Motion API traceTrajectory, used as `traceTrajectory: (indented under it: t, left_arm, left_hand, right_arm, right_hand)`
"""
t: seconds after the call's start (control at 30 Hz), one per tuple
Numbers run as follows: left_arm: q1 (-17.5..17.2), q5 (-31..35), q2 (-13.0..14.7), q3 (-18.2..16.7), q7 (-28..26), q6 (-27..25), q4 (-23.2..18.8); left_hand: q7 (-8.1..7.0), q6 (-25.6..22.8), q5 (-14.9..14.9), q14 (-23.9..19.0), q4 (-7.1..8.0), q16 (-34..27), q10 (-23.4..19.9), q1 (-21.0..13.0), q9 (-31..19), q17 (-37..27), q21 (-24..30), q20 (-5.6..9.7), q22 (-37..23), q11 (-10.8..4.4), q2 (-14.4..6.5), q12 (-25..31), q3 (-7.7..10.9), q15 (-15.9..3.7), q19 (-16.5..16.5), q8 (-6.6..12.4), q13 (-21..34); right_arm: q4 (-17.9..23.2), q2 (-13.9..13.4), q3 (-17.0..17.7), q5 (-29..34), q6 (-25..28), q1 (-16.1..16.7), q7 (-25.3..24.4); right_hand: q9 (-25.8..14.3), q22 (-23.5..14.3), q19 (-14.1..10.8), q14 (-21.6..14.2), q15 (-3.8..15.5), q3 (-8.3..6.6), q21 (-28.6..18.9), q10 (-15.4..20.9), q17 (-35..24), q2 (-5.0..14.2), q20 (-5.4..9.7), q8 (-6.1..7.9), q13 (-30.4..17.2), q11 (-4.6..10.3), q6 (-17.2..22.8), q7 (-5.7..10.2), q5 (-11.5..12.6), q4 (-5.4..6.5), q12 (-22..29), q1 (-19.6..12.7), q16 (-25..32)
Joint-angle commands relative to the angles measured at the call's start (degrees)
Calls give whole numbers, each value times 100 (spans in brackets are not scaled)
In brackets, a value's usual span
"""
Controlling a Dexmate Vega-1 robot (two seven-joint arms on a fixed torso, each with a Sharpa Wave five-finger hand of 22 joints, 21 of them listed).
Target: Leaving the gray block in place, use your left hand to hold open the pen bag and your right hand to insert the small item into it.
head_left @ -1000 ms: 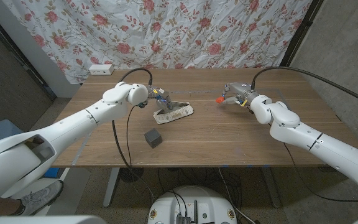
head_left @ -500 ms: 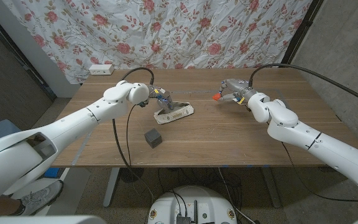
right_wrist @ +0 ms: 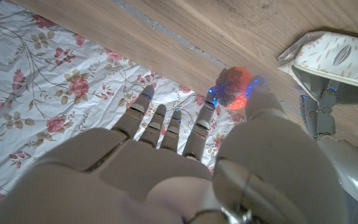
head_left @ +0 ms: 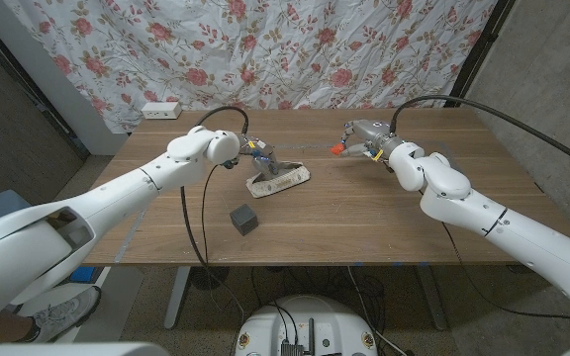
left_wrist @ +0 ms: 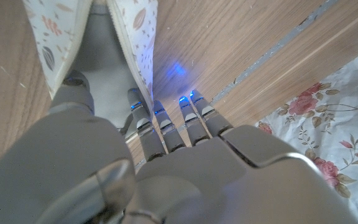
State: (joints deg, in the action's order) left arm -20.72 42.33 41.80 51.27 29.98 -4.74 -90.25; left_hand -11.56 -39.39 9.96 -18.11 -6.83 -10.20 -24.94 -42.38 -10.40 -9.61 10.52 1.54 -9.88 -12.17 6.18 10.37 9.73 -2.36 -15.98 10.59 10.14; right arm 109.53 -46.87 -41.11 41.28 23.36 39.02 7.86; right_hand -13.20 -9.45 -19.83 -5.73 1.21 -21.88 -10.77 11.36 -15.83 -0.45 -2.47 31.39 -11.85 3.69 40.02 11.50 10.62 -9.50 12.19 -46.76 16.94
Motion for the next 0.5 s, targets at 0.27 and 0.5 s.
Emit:
traceTrajectory:
  t: [0.27,0.5]
  left_arm:
    - [89,176,-83,58,-44,115,59]
    - [124,188,-125,69,-76,185,125]
  left_hand:
    - [30,4,8,-3,-16,0,40,45,-8,-9,20,-7,-3,8,0,8,-36,-674,36,18,8]
    - [42,8,12,-3,-30,-2,37,45,-8,-9,22,-9,-3,10,1,12,-34,-671,39,23,8]
  right_arm:
    - [-65,234,-123,-16,-350,-186,115]
    - [-192,335,-183,-52,-522,-257,92]
  right_hand:
    - [-28,-31,1,-24,-34,1,2,36,-7,-14,-42,21,-15,-5,105,119,13,-4,-29,-75,-6]
    - [-27,-31,2,-31,-38,4,1,34,-6,-20,-50,20,-15,-6,106,119,10,-5,-30,-83,-5]
